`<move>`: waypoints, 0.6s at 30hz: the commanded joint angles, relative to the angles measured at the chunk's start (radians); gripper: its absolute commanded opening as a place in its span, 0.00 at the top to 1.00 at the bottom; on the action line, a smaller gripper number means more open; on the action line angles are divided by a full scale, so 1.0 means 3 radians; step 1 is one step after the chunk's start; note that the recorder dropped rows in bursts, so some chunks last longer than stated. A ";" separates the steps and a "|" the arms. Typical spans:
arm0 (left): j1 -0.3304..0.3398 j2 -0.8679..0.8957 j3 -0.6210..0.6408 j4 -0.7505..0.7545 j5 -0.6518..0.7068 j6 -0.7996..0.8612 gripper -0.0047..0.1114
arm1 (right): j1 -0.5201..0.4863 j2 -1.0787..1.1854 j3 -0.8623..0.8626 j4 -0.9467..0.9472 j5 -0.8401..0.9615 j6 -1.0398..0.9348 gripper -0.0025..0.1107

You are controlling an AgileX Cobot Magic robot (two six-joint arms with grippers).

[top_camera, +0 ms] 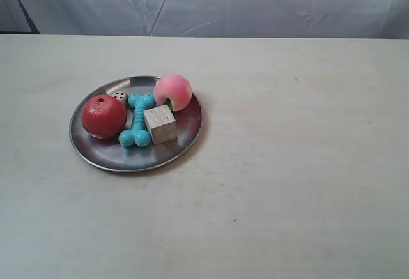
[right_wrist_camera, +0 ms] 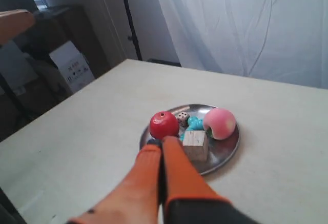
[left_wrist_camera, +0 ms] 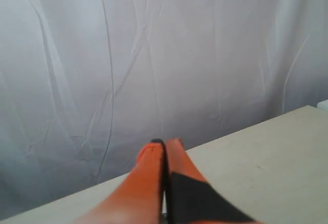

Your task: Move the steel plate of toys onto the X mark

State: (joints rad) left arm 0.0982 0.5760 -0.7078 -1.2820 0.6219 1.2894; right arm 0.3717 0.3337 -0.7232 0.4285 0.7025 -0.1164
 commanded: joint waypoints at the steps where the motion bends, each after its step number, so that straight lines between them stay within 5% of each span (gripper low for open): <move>1: -0.0006 -0.0038 0.0034 -0.0085 0.0189 -0.0247 0.96 | 0.0010 -0.0355 0.0024 0.0021 0.0018 -0.0012 0.99; 7: -0.0006 -0.0038 0.0058 0.0074 0.0286 -0.0268 0.96 | -0.0116 -0.0512 0.0031 0.0084 0.0018 -0.0012 0.99; 18: -0.0006 -0.0038 0.0058 0.0220 0.0269 -0.0268 0.96 | -0.1039 -0.0499 0.0180 -0.0478 -0.0028 -0.0189 0.99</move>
State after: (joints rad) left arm 0.0982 0.5695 -0.6968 -1.2179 0.7014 1.2153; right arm 0.1068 0.1825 -0.6872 0.3091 0.7062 -0.1611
